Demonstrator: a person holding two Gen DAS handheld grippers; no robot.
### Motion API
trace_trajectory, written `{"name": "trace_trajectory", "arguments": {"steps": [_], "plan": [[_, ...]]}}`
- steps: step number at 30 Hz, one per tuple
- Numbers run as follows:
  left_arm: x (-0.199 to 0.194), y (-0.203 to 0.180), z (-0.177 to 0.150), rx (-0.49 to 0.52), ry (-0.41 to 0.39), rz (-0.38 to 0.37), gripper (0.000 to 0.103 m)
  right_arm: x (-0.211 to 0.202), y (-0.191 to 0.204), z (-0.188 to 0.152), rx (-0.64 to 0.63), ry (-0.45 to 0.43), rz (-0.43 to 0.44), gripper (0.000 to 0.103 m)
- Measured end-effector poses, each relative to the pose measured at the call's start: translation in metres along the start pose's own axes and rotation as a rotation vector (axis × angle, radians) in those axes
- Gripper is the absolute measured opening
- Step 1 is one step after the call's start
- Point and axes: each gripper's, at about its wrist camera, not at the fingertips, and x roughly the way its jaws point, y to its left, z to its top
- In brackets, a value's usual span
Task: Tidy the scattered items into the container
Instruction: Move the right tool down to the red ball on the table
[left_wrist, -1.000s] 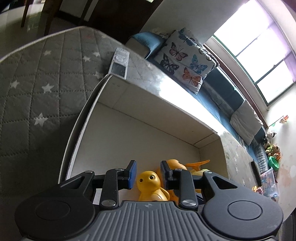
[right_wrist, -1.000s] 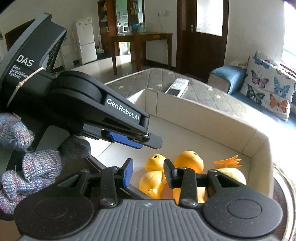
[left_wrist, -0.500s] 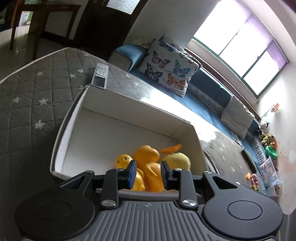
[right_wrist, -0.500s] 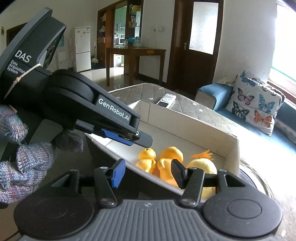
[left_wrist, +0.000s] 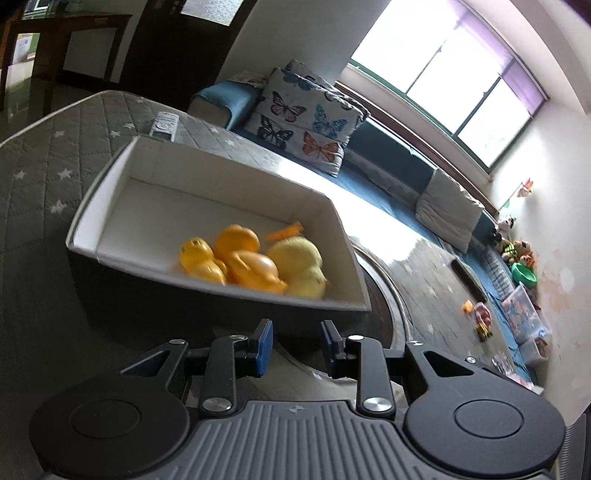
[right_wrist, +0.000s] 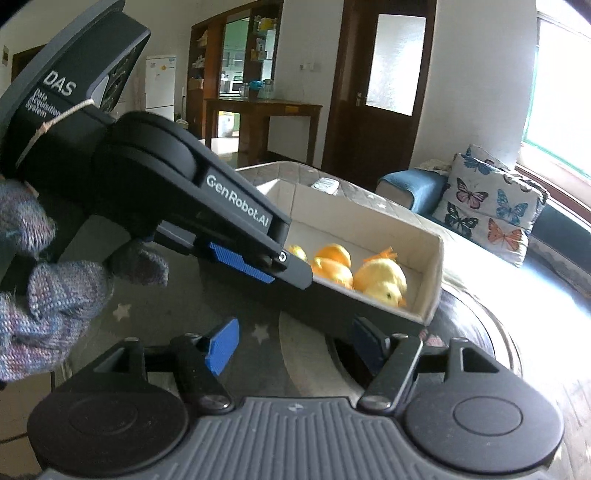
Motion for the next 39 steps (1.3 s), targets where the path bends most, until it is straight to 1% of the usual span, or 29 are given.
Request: {"name": "trace_trajectory", "arguments": {"steps": [4,8,18,26,37,39], "plan": [[-0.002,-0.009,-0.02,0.02,0.019,-0.004,0.03,-0.012,0.003,-0.018,0.006,0.01,-0.02,0.071],[-0.001,-0.015,-0.037,0.037,0.047,-0.012,0.03,-0.026,0.005,-0.037,0.019,0.017,-0.048,0.076],[0.008,-0.022,-0.068,0.041,0.117,-0.032,0.032,-0.044,0.003,-0.072,0.112,0.036,-0.093,0.077],[0.016,-0.031,-0.077,0.051,0.152,-0.042,0.032,-0.04,-0.003,-0.1,0.184,0.083,-0.103,0.077],[0.026,-0.036,-0.08,0.049,0.18,-0.047,0.032,-0.031,-0.005,-0.113,0.246,0.099,-0.074,0.077],[0.027,-0.036,-0.08,0.049,0.183,-0.047,0.032,-0.031,-0.004,-0.115,0.246,0.097,-0.08,0.077]]}}
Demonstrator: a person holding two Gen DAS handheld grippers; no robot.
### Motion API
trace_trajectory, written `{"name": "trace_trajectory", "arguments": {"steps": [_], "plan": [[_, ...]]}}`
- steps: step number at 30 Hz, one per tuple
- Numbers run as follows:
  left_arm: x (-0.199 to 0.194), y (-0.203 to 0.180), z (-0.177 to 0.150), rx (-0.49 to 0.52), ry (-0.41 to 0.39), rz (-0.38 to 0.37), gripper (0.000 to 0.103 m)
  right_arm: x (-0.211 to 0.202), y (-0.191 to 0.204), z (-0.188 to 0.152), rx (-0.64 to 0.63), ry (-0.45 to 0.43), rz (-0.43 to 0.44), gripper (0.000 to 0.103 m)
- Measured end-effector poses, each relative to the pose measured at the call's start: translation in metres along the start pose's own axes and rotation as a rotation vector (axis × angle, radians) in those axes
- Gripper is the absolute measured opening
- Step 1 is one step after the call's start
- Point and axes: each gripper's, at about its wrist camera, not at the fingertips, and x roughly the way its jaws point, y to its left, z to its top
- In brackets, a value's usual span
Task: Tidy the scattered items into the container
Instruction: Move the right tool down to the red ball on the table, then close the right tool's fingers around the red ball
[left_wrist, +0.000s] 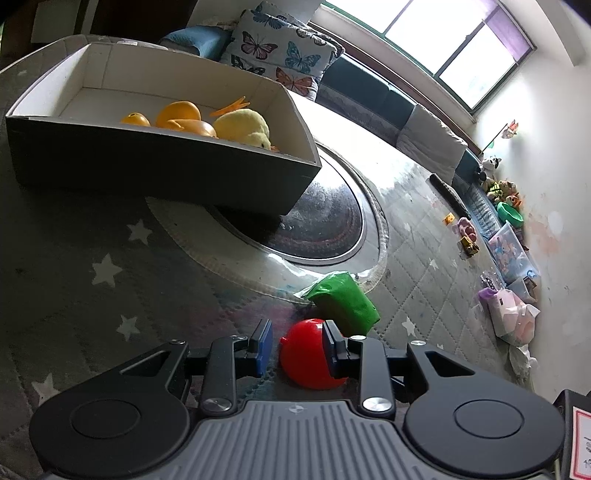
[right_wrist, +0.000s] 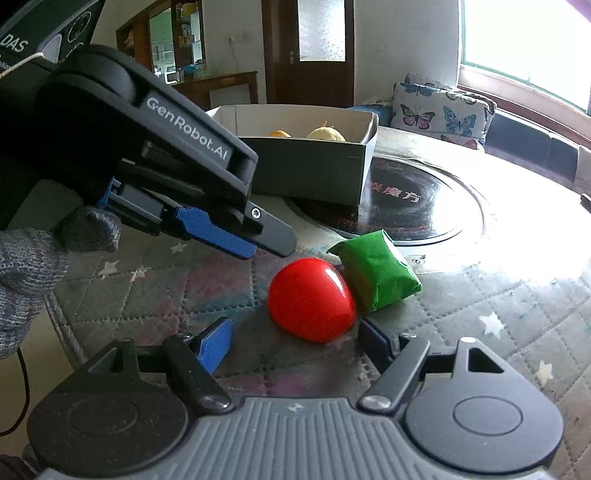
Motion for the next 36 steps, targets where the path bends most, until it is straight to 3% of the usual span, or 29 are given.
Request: {"name": "trace_trajectory", "arguments": {"steps": [20,27,36], "plan": [[-0.001,0.006,0.005,-0.03,-0.012,-0.017,0.032,-0.006,0.024,-0.001,-0.035,0.002,0.07,0.076],[0.001,0.001,0.005,-0.025,-0.007,-0.025,0.033,-0.002,0.012,0.004,0.012,-0.006,0.018,0.074],[0.006,-0.007,0.006,0.0,0.005,-0.003,0.034,0.004,0.015,0.009,-0.001,-0.024,-0.024,0.062]]}}
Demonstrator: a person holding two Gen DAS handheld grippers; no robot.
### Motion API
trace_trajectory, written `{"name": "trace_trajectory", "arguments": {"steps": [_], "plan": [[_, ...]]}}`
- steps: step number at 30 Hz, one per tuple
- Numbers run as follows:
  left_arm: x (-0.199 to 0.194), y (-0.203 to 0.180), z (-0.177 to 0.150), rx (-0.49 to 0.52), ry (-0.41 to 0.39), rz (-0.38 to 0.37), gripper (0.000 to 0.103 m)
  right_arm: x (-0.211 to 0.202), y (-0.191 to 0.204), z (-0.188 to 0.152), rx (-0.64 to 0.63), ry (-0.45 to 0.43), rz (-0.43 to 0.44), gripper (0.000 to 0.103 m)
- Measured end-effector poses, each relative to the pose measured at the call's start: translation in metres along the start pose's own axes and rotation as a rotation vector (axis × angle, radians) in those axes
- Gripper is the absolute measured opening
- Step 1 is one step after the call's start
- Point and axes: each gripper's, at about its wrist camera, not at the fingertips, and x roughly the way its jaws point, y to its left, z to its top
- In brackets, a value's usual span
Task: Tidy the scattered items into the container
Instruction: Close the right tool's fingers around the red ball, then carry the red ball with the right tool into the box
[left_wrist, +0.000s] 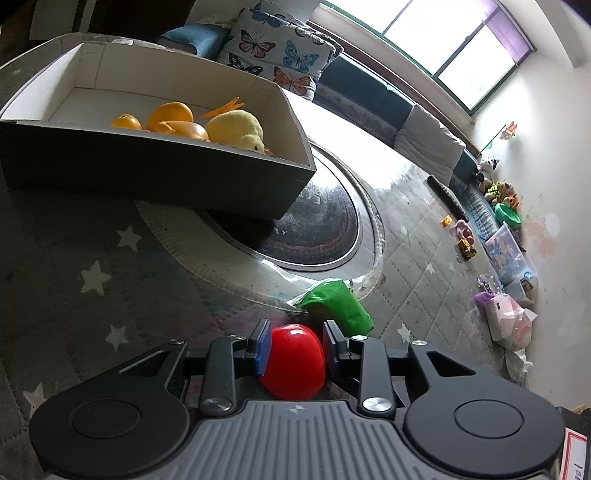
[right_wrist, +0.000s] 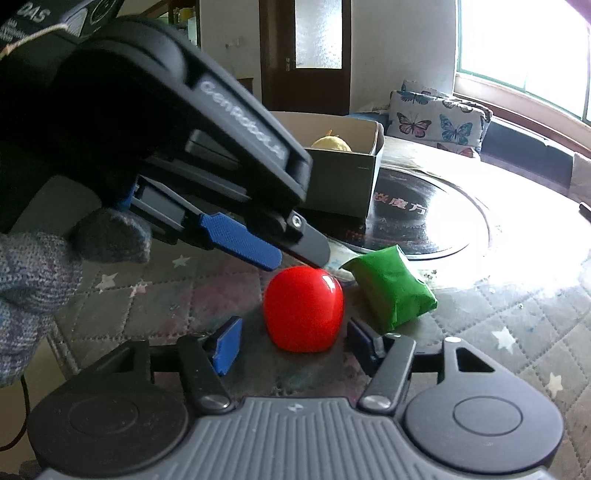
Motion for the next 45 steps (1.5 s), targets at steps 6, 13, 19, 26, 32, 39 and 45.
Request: {"name": "trace_trajectory", "arguments": {"steps": [6,13,19,26,32,39,45], "plan": [[0.005,-0.005,0.001,0.025,0.004,0.039,0.035,0.001,0.003,0.002,-0.004,-0.007,-0.014,0.055],[0.014,-0.008,0.002,0.052,0.028,0.09,0.037,0.003,0.001,0.005,0.006,-0.009,-0.015,0.055],[0.018,-0.008,0.003,0.051,0.036,0.095,0.04,0.002,0.002,0.003,-0.002,-0.012,-0.019,0.055],[0.018,-0.007,0.002,0.043,0.035,0.095,0.041,-0.001,0.004,0.002,-0.003,-0.016,-0.029,0.05],[0.014,-0.007,0.002,0.044,0.038,0.095,0.04,-0.003,0.005,0.004,-0.006,-0.02,-0.025,0.05],[-0.001,-0.007,0.009,0.033,-0.001,0.07,0.04,-0.013,0.008,0.01,-0.024,-0.053,-0.024,0.049],[-0.02,-0.011,0.031,0.036,-0.073,0.054,0.04,-0.019,0.01,0.036,-0.069,-0.113,-0.029,0.049]]}}
